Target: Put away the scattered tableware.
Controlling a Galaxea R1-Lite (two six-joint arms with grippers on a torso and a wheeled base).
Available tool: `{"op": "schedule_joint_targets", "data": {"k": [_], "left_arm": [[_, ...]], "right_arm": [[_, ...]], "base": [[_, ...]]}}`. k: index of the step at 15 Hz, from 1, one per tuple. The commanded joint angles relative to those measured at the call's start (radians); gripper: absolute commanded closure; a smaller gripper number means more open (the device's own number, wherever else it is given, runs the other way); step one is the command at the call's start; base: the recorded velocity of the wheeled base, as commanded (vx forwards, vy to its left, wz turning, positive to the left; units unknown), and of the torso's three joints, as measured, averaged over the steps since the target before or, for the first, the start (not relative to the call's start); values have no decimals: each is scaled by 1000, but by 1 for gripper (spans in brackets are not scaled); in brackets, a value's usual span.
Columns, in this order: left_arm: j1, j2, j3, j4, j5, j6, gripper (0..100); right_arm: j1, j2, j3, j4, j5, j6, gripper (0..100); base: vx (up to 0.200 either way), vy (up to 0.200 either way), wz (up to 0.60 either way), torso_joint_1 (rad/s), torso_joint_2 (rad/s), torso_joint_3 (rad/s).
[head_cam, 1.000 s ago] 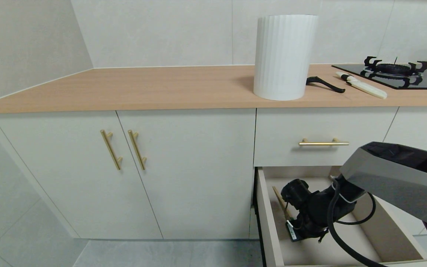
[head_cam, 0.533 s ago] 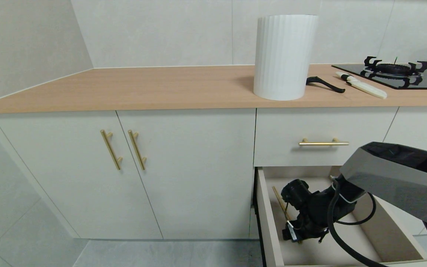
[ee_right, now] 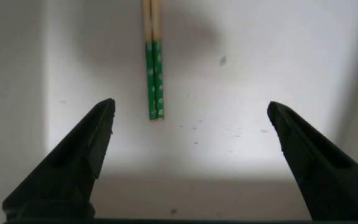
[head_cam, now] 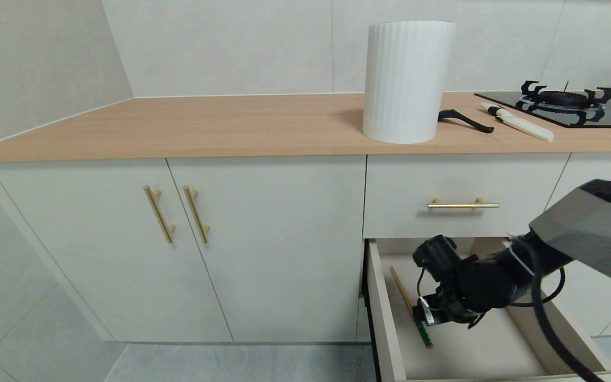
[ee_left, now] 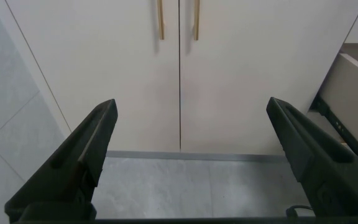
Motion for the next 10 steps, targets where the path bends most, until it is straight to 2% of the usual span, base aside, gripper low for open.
{"op": "schedule_joint_targets", "data": {"k": [1, 5, 10], "left_arm": [[0, 2, 0, 0, 0, 0, 0], [0, 2, 0, 0, 0, 0, 0], [0, 2, 0, 0, 0, 0, 0]], "right_arm": [[-1, -192, 37, -1, -40, -5, 0], [-21, -373, 46, -1, -57, -11, 0], [-46, -477, 51, -34, -51, -13, 0]], "base": [[0, 0, 0, 0, 0, 0], [0, 0, 0, 0, 0, 0], [0, 0, 0, 0, 0, 0]]}}
